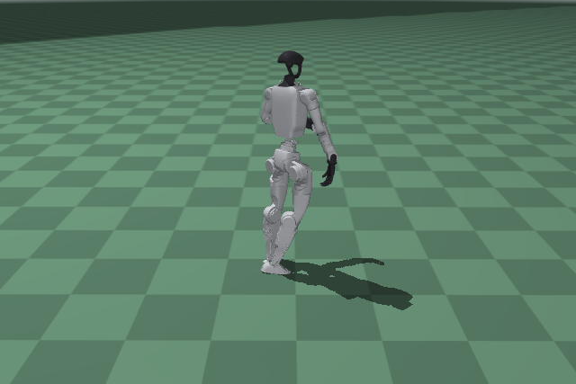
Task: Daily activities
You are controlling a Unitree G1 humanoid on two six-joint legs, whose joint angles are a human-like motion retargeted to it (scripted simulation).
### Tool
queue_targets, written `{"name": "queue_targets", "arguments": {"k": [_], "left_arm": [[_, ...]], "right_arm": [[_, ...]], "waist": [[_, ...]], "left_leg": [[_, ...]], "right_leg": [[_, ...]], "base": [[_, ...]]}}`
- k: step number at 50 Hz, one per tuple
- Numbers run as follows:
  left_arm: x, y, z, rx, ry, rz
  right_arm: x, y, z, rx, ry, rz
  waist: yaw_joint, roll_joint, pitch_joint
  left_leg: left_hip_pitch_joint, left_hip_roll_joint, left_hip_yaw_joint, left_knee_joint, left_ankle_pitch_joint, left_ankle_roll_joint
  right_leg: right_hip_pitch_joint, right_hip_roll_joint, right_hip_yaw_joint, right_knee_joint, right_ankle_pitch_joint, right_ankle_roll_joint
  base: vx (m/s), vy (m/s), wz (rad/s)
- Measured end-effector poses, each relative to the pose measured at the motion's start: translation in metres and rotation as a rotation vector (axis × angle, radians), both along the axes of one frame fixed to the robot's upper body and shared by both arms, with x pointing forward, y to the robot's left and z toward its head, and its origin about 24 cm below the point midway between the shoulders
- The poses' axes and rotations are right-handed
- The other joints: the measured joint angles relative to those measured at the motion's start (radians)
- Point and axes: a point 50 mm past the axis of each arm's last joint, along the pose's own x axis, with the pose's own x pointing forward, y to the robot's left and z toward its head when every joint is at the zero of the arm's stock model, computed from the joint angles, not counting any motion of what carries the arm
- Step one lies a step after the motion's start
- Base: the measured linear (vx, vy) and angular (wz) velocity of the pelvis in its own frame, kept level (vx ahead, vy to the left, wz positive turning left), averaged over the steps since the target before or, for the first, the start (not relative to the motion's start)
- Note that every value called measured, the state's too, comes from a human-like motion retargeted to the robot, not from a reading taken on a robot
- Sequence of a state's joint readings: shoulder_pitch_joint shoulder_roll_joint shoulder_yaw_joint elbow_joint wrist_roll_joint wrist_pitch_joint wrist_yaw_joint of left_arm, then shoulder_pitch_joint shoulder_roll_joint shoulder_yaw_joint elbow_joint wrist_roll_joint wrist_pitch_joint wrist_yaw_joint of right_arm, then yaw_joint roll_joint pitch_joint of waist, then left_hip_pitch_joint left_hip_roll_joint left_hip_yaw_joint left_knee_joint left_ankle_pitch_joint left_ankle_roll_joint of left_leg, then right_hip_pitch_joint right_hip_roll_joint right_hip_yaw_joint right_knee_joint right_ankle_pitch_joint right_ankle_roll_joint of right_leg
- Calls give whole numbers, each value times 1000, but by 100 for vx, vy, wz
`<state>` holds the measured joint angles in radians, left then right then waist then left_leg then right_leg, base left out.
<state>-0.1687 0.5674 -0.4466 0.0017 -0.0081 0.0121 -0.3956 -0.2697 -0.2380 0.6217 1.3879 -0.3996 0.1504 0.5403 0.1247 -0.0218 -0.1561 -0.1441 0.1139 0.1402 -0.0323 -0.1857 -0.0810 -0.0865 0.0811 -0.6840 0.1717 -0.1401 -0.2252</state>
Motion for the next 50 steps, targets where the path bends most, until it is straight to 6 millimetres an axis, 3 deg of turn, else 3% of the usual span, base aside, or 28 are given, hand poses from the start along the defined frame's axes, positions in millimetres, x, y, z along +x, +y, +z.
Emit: {"name": "queue_targets", "arguments": {"k": [4,7,12,15,18,23,27,30,34,38,50], "left_arm": [[2,15,-1,-82,-31,168],[0,26,-9,-129,-20,281],[-16,43,-47,-134,110,443],[-34,53,-84,-71,246,529],[-66,66,-132,66,452,586],[-148,86,-196,349,854,607],[-206,91,-214,467,1093,589],[-229,91,-217,498,1182,576],[-234,92,-217,517,1187,553],[-229,97,-216,548,1141,532],[-168,105,-204,583,868,483]], "right_arm": [[-38,-16,-8,-41,34,-132],[-51,-21,-10,-51,18,-214],[-48,-17,-12,-37,-76,-285],[-30,-5,-11,3,-180,-279],[-2,12,-6,69,-303,-233],[43,48,11,222,-477,-130],[66,68,26,318,-574,-90],[71,72,31,350,-610,-94],[70,71,32,360,-634,-127],[53,58,22,313,-593,-184],[-22,22,-9,162,-365,-300]], "waist": [[-5,8,10],[-8,15,16],[-10,24,27],[-17,29,25],[-27,29,22],[-58,21,12],[-83,14,11],[-100,9,10],[-113,3,9],[-114,-8,10],[-63,-62,11]], "left_leg": [[9,4,-3,16,-7,-14],[12,8,-2,33,-15,-26],[6,16,-3,67,-31,-33],[-1,18,-3,87,-53,-31],[-9,20,-2,99,-65,-31],[-10,20,12,95,-65,-39],[-3,22,25,94,-58,-47],[1,23,29,95,-58,-52],[5,23,31,98,-61,-54],[8,21,30,96,-65,-54],[19,10,26,74,-67,-45]], "right_leg": [[27,10,-3,-21,3,5],[46,18,-3,-38,9,10],[65,25,-12,-57,24,19],[73,37,2,-76,20,26],[75,42,6,-91,16,35],[67,39,8,-86,-1,51],[64,29,-2,-66,-6,63],[64,25,-3,-55,-12,69],[64,20,-2,-41,-21,73],[61,14,-1,-26,-34,75],[40,-6,8,21,-83,69]], "base": [[0,-3,5],[0,0,0],[0,0,0],[4,-2,-6],[2,-1,-3],[0,0,0],[0,0,0],[0,0,0],[0,0,0],[0,0,0],[0,0,0]]}}
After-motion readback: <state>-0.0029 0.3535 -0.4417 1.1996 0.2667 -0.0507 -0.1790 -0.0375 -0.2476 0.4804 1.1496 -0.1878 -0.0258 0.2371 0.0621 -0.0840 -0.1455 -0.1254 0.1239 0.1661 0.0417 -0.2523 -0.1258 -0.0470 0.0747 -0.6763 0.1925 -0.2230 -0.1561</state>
